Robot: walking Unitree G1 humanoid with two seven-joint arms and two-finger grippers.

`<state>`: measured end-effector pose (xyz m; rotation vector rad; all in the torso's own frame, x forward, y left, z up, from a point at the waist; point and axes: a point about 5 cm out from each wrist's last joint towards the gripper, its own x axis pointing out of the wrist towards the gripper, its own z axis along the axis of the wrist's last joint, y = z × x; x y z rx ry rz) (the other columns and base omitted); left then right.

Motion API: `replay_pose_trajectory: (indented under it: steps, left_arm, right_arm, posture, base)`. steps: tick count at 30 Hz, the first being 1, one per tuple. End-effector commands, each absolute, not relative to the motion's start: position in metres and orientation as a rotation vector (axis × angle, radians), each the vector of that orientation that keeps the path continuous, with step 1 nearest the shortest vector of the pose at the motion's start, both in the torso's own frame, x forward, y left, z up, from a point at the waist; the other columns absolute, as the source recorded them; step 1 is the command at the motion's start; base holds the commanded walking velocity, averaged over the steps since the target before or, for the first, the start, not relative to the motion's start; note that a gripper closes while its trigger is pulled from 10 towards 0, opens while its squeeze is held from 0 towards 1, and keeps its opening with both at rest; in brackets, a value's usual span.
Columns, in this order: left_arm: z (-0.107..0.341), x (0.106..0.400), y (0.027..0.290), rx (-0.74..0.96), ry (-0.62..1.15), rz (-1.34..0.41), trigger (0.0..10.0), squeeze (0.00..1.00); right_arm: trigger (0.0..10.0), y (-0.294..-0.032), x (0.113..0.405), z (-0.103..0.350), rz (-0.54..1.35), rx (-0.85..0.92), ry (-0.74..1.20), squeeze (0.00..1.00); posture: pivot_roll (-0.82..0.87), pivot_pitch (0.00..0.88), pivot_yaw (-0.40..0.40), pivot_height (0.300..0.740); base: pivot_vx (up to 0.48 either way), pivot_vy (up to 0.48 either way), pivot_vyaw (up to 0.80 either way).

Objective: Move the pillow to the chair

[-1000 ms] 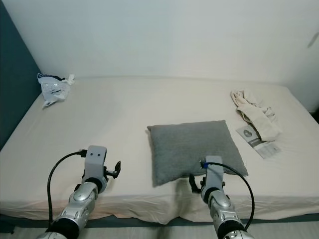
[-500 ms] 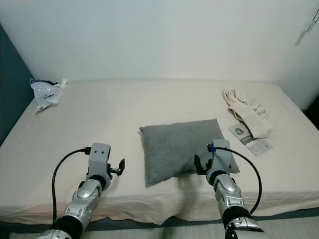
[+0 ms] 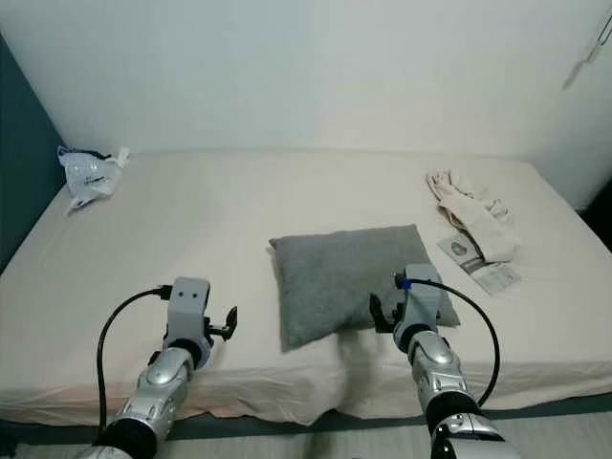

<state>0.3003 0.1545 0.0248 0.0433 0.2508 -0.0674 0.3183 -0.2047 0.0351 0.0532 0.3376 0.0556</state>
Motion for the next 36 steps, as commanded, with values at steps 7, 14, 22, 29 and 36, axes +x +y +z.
replay_pose_trajectory:
  steps: [7, 14, 22, 29, 36]
  left_arm:
    - [0.023, 0.298, 0.151, 0.044, 0.259, -0.07, 10.0, 0.0]
    - [0.022, 0.297, 0.152, 0.051, 0.261, -0.074, 10.0, 0.0]
    - [0.023, 0.297, 0.154, 0.061, 0.266, -0.08, 10.0, 0.0]
    - [0.029, 0.301, 0.155, 0.051, 0.246, -0.082, 10.0, 0.0]
    - [0.038, 0.311, 0.158, -0.014, 0.236, -0.08, 10.0, 0.0]
  right_arm:
    - [10.0, -0.208, 0.313, 0.028, 0.054, 0.055, 0.372, 0.0]
    - [10.0, -0.207, 0.311, 0.026, 0.049, 0.05, 0.382, 0.0]
    - [10.0, -0.206, 0.311, 0.025, 0.042, 0.052, 0.385, 0.0]
    - [10.0, -0.209, 0.315, 0.033, 0.028, 0.076, 0.336, 0.0]
    - [10.0, -0.215, 0.324, 0.047, 0.014, 0.085, 0.278, 0.0]
  posture:
    - [-0.04, 0.063, -0.039, 0.651]
    - [-0.03, 0.068, -0.036, 0.611]
    - [-0.03, 0.087, -0.025, 0.611]
    - [-0.02, 0.101, -0.005, 0.581]
    - [-0.02, 0.122, 0.012, 0.576]
  base:
    - [0.0, 0.0, 0.0]
    - [0.0, 0.0, 0.0]
    - [0.0, 0.0, 0.0]
    - [0.0, 0.0, 0.0]
    - [0.0, 0.0, 0.0]
